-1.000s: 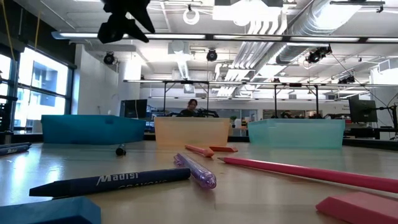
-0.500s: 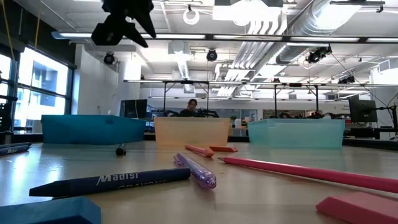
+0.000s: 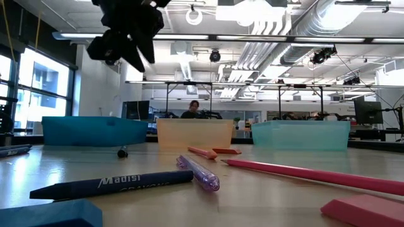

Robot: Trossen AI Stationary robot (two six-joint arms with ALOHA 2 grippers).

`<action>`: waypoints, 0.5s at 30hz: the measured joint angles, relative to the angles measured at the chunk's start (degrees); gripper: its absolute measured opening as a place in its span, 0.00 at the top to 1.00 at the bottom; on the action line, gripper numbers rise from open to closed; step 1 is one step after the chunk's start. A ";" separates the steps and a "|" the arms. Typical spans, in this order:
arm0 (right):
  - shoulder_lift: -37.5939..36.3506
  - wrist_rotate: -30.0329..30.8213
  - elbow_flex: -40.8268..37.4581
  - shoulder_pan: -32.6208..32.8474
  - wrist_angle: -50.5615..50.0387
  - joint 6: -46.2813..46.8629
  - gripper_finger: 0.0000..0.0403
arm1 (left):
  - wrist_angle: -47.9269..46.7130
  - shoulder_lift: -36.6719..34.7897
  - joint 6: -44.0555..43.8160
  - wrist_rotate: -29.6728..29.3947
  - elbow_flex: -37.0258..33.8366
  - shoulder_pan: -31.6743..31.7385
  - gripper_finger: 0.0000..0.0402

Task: Sort crayons/erasers/pens/pencils in bins
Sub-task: Put the pink colored pencil into the pink bin

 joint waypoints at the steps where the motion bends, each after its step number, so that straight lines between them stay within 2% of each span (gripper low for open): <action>1: 0.00 -0.01 0.00 -0.18 0.30 -0.07 0.99 | -0.02 0.84 -0.36 0.00 0.00 -0.40 0.71; 11: 0.00 -1.13 0.00 -1.08 0.66 -0.76 0.98 | -1.29 6.05 -2.27 0.65 0.02 -2.86 0.71; 15: 0.00 -1.41 0.00 -1.09 0.60 -0.62 0.92 | -2.78 6.15 -3.65 0.62 0.00 -3.13 0.71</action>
